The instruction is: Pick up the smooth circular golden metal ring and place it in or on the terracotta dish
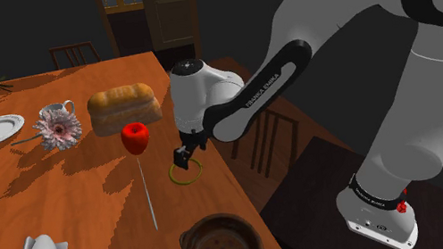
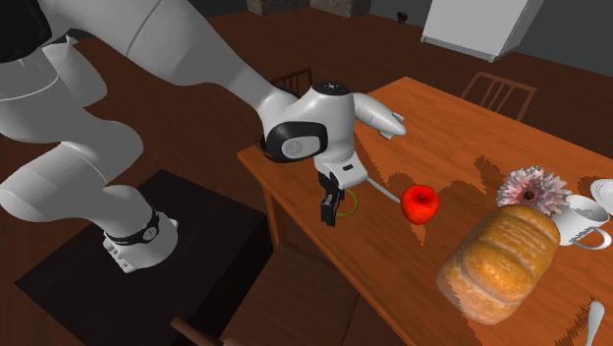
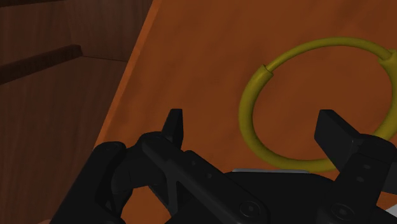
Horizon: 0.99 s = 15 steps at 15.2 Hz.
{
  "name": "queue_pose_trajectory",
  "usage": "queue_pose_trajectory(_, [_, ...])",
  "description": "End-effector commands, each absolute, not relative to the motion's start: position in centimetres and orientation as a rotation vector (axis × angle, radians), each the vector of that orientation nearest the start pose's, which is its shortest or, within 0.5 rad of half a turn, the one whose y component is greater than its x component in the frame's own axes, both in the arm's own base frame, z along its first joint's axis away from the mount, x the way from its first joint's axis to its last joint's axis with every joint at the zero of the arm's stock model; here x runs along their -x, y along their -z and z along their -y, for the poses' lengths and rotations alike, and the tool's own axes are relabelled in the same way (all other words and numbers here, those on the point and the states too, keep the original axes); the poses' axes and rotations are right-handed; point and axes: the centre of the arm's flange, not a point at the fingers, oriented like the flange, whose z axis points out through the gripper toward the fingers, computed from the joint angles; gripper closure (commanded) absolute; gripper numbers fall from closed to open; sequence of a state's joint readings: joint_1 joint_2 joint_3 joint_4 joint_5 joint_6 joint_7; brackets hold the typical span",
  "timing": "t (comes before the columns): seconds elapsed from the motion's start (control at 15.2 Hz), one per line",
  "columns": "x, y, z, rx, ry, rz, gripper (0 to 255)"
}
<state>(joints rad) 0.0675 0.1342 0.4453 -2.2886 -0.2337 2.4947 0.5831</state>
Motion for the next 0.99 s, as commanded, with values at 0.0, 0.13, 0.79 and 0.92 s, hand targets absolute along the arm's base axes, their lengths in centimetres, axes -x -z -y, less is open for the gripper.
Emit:
queue_pose_trajectory(0.0, [-46.5,-30.7,-26.3,3.163,0.196,0.165,255])
queue_pose_trajectory(0.13, [-46.5,-30.7,-26.3,3.163,0.196,0.165,255])
queue_pose_trajectory(0.79, [-46.5,-32.3,-26.3,3.163,0.196,0.165,255])
queue_pose_trajectory(0.92, [-46.5,-33.3,-26.3,3.163,0.196,0.165,255])
